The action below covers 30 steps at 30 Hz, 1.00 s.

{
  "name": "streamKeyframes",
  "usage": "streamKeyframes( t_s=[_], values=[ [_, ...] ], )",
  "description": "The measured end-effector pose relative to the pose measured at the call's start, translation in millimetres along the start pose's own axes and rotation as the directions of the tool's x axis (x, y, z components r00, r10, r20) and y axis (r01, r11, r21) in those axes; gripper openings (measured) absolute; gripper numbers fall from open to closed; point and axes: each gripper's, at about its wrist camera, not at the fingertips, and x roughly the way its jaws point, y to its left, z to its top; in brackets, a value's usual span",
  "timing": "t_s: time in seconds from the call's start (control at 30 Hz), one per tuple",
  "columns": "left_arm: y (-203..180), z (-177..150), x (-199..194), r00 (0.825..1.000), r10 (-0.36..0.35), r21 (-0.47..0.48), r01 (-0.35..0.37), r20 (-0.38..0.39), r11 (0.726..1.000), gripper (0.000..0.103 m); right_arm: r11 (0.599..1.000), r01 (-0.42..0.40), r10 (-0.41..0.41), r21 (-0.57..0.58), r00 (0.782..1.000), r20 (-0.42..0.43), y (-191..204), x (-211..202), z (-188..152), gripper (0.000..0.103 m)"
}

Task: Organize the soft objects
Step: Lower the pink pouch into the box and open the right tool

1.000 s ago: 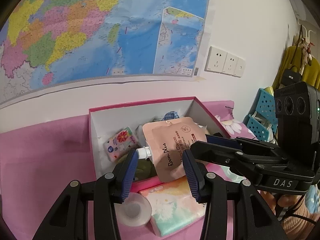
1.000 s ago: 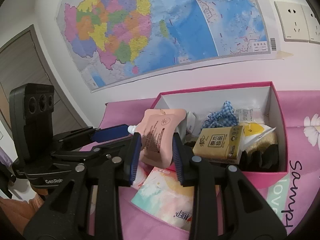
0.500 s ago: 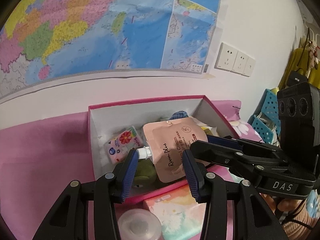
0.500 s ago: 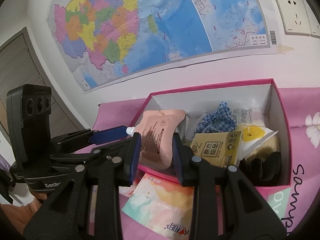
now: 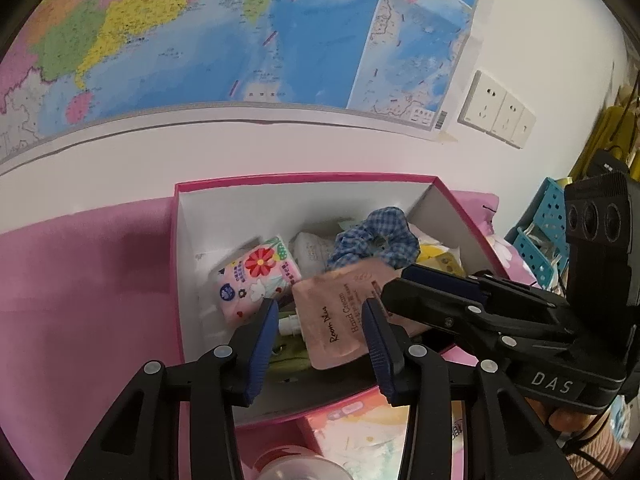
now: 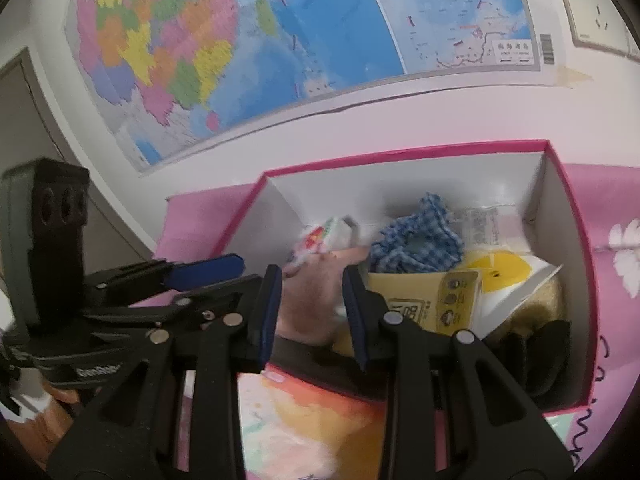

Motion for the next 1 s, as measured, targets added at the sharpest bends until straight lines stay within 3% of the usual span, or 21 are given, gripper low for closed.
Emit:
streamKeyframes(
  t_s=[0.2, 0.4, 0.6, 0.63, 0.67, 0.73, 0.87, 1.0],
  values=[
    [-4, -7, -23, 0.997, 0.011, 0.028, -0.013, 0.07, 1.0, 0.055, 0.999, 0.036, -0.035, -0.034, 0.999, 0.039, 5, -21, -10, 0.035],
    [-7, -25, -64, 0.984, 0.014, 0.042, -0.022, 0.175, 0.999, 0.074, 0.996, 0.067, -0.06, -0.058, 0.993, 0.105, 10, -58, -30, 0.045],
    [-14, -54, -102, 0.964, 0.03, 0.051, -0.045, 0.265, 0.998, 0.093, 0.987, 0.132, -0.114, -0.09, 0.977, 0.181, 17, -93, -57, 0.066],
    [-14, -61, -107, 0.96, 0.042, 0.04, -0.055, 0.276, 0.998, 0.102, 0.984, 0.151, -0.129, -0.098, 0.972, 0.197, 19, -100, -64, 0.072],
    [-15, -66, -110, 0.957, 0.048, 0.029, -0.058, 0.286, 0.998, 0.103, 0.981, 0.166, -0.143, -0.102, 0.968, 0.206, 19, -104, -70, 0.079],
    [-17, -81, -114, 0.956, 0.071, 0.005, -0.076, 0.285, 0.997, 0.103, 0.971, 0.215, -0.188, -0.108, 0.958, 0.218, 21, -111, -86, 0.087],
    [-20, -102, -105, 0.97, 0.103, -0.036, -0.098, 0.221, 0.995, 0.103, 0.951, 0.28, -0.252, -0.131, 0.948, 0.196, 24, -115, -117, 0.088],
    [-28, -127, -99, 0.973, 0.15, -0.048, -0.144, 0.177, 0.988, 0.103, 0.954, 0.277, -0.258, -0.116, 0.953, 0.158, 22, -116, -140, 0.088]
  ],
)
